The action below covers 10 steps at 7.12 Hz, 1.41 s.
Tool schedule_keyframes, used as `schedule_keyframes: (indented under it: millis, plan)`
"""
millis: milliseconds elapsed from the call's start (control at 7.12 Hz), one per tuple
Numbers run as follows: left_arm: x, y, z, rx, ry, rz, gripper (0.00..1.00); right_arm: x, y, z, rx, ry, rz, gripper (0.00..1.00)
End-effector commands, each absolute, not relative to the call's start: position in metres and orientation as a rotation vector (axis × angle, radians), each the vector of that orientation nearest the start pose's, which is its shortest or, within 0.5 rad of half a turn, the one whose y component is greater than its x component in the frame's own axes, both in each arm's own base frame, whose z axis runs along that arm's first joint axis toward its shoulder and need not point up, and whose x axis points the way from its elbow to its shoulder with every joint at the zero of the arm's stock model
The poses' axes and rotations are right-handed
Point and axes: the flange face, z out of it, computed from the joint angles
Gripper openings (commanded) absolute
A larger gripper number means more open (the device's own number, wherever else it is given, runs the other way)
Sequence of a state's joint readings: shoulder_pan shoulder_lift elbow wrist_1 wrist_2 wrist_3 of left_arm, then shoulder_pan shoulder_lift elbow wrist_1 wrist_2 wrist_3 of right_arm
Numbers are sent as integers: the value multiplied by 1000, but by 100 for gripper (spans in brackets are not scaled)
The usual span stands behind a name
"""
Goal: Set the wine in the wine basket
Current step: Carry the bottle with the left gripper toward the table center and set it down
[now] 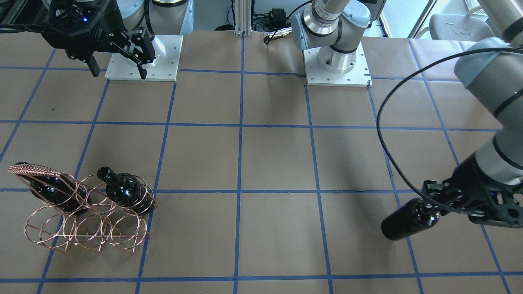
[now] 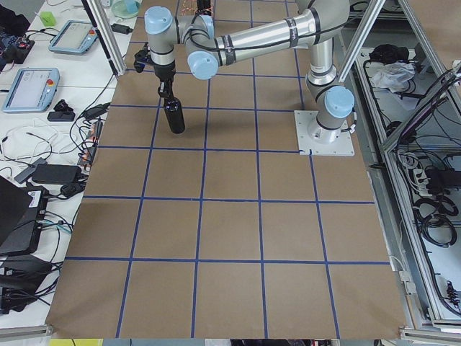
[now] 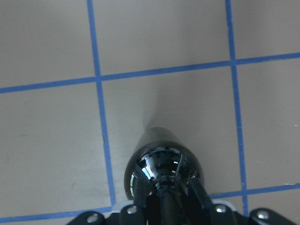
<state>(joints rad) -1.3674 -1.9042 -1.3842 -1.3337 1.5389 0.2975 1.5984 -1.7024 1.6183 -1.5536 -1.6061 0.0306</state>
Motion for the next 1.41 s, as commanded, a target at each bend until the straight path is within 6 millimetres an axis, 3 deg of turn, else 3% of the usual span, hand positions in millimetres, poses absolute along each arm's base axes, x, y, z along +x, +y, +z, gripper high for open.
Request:
schedule_keyframes:
  millis: [0, 422, 703, 843, 1265]
  plan:
    - [-90, -604, 422, 108, 3157, -131, 0, 142, -437, 525, 7, 3173, -109, 100]
    - [-189, -545, 397, 77, 3173, -110, 0, 142, -437, 524, 4, 3173, -109, 100]
    - [-231, -521, 376, 39, 3184, -148, 0, 142, -437, 524, 7, 3173, -106, 100]
    - [-242, -514, 371, 68, 3184, -134, 0, 142, -437, 524, 7, 3173, -106, 100]
    - [-246, -506, 375, 83, 3184, -128, 0, 142, -437, 524, 7, 3173, -106, 100]
